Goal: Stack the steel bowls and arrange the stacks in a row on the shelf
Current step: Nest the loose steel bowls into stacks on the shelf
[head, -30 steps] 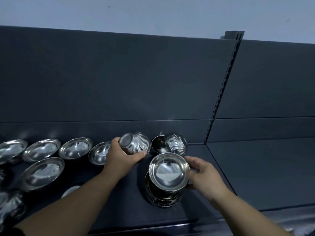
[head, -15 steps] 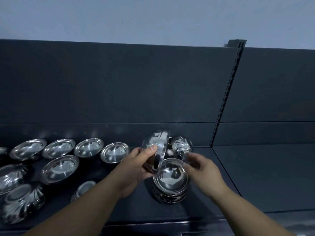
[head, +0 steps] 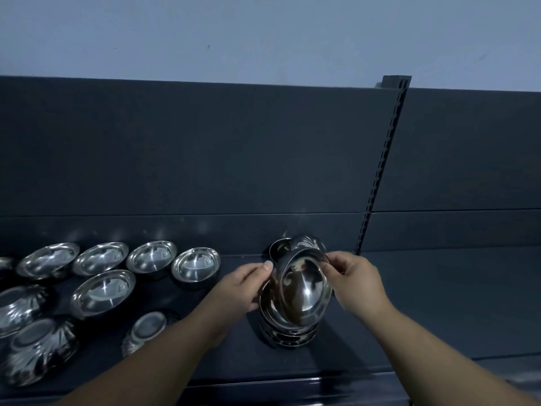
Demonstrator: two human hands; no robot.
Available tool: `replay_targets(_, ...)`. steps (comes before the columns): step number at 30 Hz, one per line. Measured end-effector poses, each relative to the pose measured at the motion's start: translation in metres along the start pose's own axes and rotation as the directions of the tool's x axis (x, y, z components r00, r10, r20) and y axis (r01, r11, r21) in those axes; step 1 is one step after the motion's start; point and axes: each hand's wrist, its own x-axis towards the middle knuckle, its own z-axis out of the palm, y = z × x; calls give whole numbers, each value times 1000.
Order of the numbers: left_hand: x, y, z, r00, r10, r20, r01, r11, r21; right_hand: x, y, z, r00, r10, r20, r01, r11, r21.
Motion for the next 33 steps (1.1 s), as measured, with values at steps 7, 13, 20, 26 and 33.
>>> replay_targets(7,3,-22,1,989,-149,10,147,981,127,-1,16,5,991,122,50,-117,989,-93)
replay_targets(13,4,-33,5,984,-178,6,174,969,177,-3,22,10,980,184,76,-179,981,-75)
replay_targets(20,13,-49,1,990,-138,-35,142,968,205,-2,24,11,968,241,67,-239,970,-46)
replay_targets(26,11,-59,9,975,-224,-5,223,967,124,-11,32,14,949,266,167,-262,964,-49)
replay_targets(33,19,-60,31,979,-202,41,201,979,19,-15,55,10,917,311,251,-366,906,213)
